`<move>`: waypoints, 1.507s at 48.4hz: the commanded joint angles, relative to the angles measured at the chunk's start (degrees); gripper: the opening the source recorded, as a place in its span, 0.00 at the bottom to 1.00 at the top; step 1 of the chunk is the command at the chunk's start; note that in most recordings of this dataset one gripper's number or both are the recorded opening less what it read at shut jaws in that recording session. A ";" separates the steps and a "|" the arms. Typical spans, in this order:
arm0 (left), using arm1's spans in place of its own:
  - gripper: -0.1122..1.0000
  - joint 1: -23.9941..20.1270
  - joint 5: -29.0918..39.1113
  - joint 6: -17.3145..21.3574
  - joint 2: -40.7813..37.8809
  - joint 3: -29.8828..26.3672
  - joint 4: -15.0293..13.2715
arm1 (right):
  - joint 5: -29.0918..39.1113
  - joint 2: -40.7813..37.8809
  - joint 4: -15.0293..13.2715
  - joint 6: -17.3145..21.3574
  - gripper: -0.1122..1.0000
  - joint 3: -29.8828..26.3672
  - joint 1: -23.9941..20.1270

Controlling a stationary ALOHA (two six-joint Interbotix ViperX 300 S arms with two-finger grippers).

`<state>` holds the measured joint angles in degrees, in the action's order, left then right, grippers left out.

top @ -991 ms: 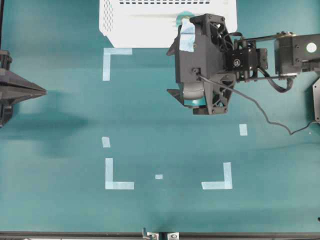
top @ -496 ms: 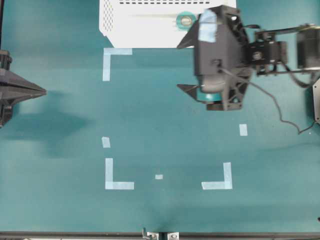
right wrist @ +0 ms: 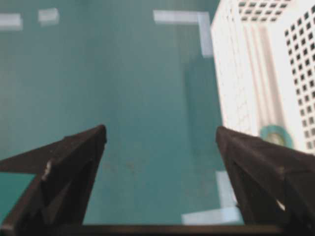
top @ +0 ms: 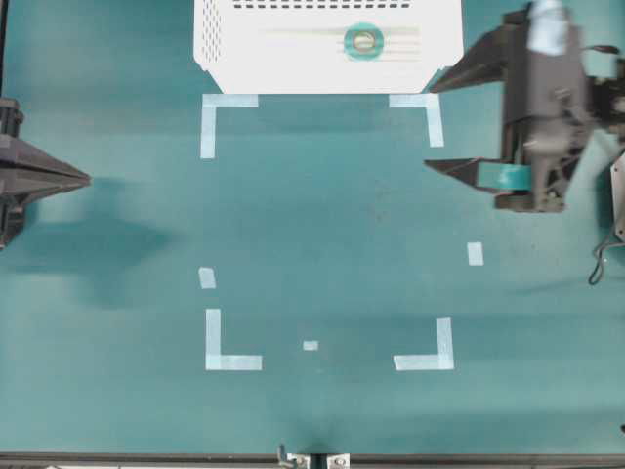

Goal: Put the tape into the white basket.

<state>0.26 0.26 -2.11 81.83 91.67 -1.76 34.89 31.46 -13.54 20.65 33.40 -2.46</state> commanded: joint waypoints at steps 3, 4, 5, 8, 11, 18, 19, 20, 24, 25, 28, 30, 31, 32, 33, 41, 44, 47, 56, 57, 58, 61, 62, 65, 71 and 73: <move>0.00 -0.09 -0.26 0.09 -0.53 -0.97 0.09 | -10.20 6.24 0.09 1.58 0.97 5.71 -0.09; 0.00 -0.09 -0.26 0.09 -0.53 -0.97 0.09 | -11.95 7.12 0.09 1.58 0.97 6.86 -0.09; 0.00 -0.09 -0.18 0.09 -0.53 -0.97 0.09 | -13.62 8.00 0.09 1.58 0.97 8.00 -0.09; 0.00 -0.09 -0.26 0.09 -0.53 -0.97 0.09 | -19.34 11.43 0.00 1.58 0.97 12.22 -0.09; 0.00 -0.09 -0.18 0.09 -0.53 -0.97 0.09 | -23.20 14.50 0.00 1.58 0.96 15.91 -0.09; 0.00 -0.09 -0.26 0.09 -0.53 -0.97 0.09 | -24.87 22.32 0.00 1.58 0.96 22.24 -0.09; 0.00 -0.09 -0.26 0.09 -0.53 -0.97 0.09 | -24.70 23.47 0.00 1.58 0.96 22.94 -0.09; 0.00 -0.09 -0.26 0.09 -0.53 -0.97 0.09 | -24.43 24.43 -0.09 1.58 0.96 23.64 -0.09; 0.00 -0.09 -0.26 0.09 -0.53 -0.97 0.09 | -23.29 28.65 -0.35 1.58 0.94 25.84 -0.09; 0.00 -0.09 -0.26 0.09 -0.53 -0.97 0.09 | -22.76 30.06 -0.44 1.58 0.93 26.46 -0.09; 0.00 -0.09 -0.26 0.09 -0.53 -0.97 0.09 | -21.71 32.78 -0.70 1.58 0.89 27.42 -0.09; 0.00 -0.09 -0.26 0.09 -0.53 -0.97 0.09 | -20.92 34.28 -0.70 1.58 0.87 27.95 -0.09; 0.00 -0.09 -0.18 0.09 -0.44 -0.97 0.09 | -20.48 34.98 -0.70 1.58 0.85 28.21 -0.09; 0.00 -0.09 -0.26 0.09 -0.53 -0.97 0.09 | -20.21 35.60 -0.70 1.58 0.84 28.39 -0.09; 0.00 -0.09 -0.26 0.09 -0.53 -0.97 0.09 | -19.95 36.21 -0.70 1.58 0.83 28.65 -0.09; 0.00 -0.09 -0.26 0.09 -0.53 -0.97 0.09 | -18.63 38.50 -0.70 1.41 0.81 30.59 -0.09; 0.00 -0.18 -0.18 0.09 -0.53 -0.97 0.09 | -18.81 38.50 -0.70 1.41 0.81 31.38 -0.09; 0.00 -0.09 -0.26 0.09 -0.53 -0.97 0.09 | -18.98 38.41 -0.70 1.41 0.81 32.08 -0.09; 0.00 -0.09 -0.18 0.09 -0.53 -0.97 0.09 | -20.04 38.67 -0.79 1.05 0.81 34.63 -0.09; 0.00 -0.09 -0.26 0.09 -0.53 -0.97 0.09 | -20.21 38.67 -0.79 0.97 0.81 35.07 -0.09; 0.00 -0.09 -0.26 0.09 -0.44 -0.97 0.09 | -20.39 38.67 -0.79 0.97 0.81 35.60 -0.09; 0.00 -0.09 -0.26 0.09 -0.53 -0.97 0.09 | -21.45 38.76 -0.79 0.88 0.81 37.00 -0.09; 0.00 -0.09 -0.26 0.09 -0.44 -0.97 0.09 | -21.97 38.94 -0.79 0.88 0.81 37.44 -0.09; 0.00 -0.09 -0.26 0.09 -0.53 -0.97 0.09 | -23.73 39.02 -0.79 0.79 0.81 39.02 -0.09; 0.00 -0.09 -0.26 0.09 -0.53 -0.97 0.09 | -26.28 38.94 -1.41 0.70 0.81 41.13 -0.09; 0.00 -0.09 -0.26 0.09 -0.53 -0.97 0.09 | -26.81 39.02 -2.11 0.70 0.81 41.84 0.00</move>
<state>0.26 0.26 -2.11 81.83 91.67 -1.76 9.76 70.84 -14.68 21.45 75.06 -2.46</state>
